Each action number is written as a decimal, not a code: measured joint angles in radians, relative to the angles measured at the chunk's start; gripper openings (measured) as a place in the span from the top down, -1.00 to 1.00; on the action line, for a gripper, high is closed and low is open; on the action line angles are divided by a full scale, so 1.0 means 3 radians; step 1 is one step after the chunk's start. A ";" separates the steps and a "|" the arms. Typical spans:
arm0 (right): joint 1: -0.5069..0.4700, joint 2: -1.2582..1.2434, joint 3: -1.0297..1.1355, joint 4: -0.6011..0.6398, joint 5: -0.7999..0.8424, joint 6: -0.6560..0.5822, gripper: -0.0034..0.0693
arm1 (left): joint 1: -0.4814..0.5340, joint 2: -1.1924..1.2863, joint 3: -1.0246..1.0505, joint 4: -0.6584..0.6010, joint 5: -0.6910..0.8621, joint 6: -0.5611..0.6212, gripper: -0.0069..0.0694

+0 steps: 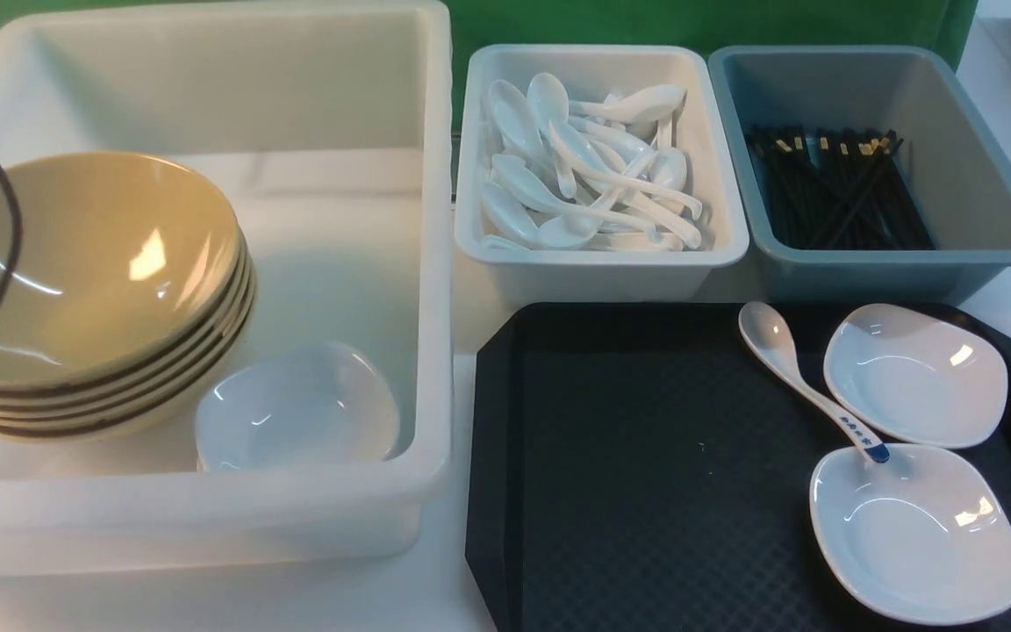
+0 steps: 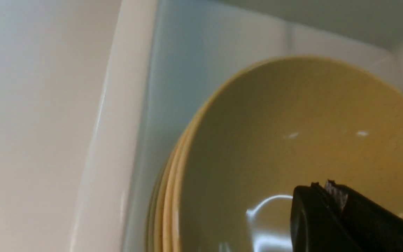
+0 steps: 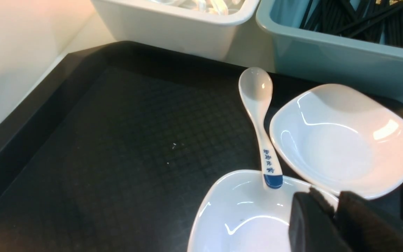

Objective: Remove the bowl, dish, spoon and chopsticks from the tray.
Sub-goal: Use the right arm to grab the soup spoon in the middle

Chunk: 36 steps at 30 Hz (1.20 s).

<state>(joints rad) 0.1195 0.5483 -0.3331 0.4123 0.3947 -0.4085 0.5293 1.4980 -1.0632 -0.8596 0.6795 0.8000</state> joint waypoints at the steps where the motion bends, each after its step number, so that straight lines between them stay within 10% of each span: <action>1: 0.0000 0.0000 0.0000 0.0000 0.0000 0.0000 0.50 | 0.0000 0.0063 0.0000 0.0000 0.0000 -0.0003 0.84; 19: 0.0000 0.0456 -0.0460 -0.0011 0.0802 0.0048 0.32 | -0.1193 -0.1544 -0.0012 -0.0528 0.0152 0.0763 0.84; 27: 0.0000 0.1658 -0.1187 -0.0265 0.1047 0.0141 -0.21 | -0.2273 -0.2159 0.1000 -0.0529 -0.0212 0.1693 0.84; 36: 0.0084 0.3011 -0.1680 -0.0195 0.0656 0.0124 -0.22 | -0.2862 -0.2395 0.1896 -0.0502 -0.0156 0.1824 0.84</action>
<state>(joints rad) 0.1445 1.4516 -0.8371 0.3537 0.5916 -0.3715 -0.3292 0.7795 -0.4944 -1.0103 0.6327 1.3470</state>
